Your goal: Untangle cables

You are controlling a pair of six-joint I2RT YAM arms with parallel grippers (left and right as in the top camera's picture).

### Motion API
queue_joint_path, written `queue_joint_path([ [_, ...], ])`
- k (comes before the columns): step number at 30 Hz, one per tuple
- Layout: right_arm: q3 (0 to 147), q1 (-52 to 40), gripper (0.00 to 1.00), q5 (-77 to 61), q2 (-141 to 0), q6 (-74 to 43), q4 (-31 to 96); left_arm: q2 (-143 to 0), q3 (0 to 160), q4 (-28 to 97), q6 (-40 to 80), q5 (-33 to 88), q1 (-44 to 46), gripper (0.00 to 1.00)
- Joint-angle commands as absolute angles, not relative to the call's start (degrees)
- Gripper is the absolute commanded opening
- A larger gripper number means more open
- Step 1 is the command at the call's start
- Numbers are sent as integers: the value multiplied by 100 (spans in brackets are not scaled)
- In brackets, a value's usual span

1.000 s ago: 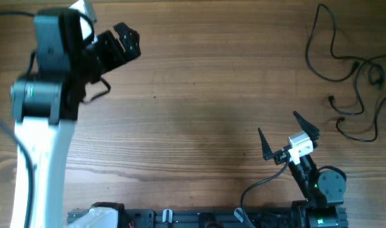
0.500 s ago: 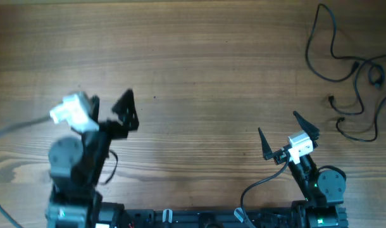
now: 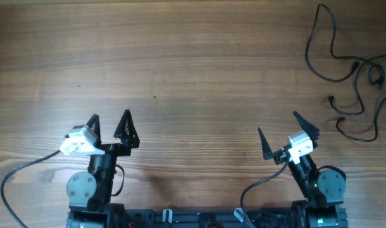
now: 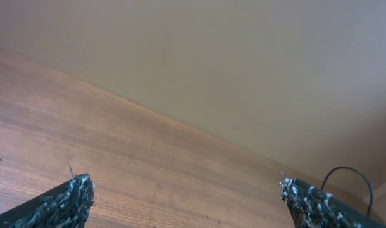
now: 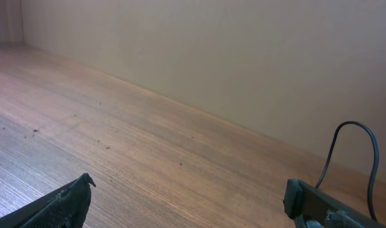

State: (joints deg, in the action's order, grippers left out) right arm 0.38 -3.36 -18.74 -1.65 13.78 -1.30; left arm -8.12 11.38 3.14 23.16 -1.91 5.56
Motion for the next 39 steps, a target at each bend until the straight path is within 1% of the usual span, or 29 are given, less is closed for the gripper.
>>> queue_joint_path([
  [1,30,-370,100,-1798,-145,1352,-141,-392,753,141,2246,-290,552,100],
  [6,30,-370,100,-1800,-145,1352,-141,-62,392,54,2248,-290,552,100],
  [13,30,-370,100,-1800,-145,1350,-141,-19,32,113,2246,-292,552,100],
  [20,30,-370,100,-1798,-145,1350,-141,-19,32,405,1922,-281,552,100],
  [39,30,-370,100,-1798,-145,1352,-139,-27,34,395,1929,-263,548,100],
])
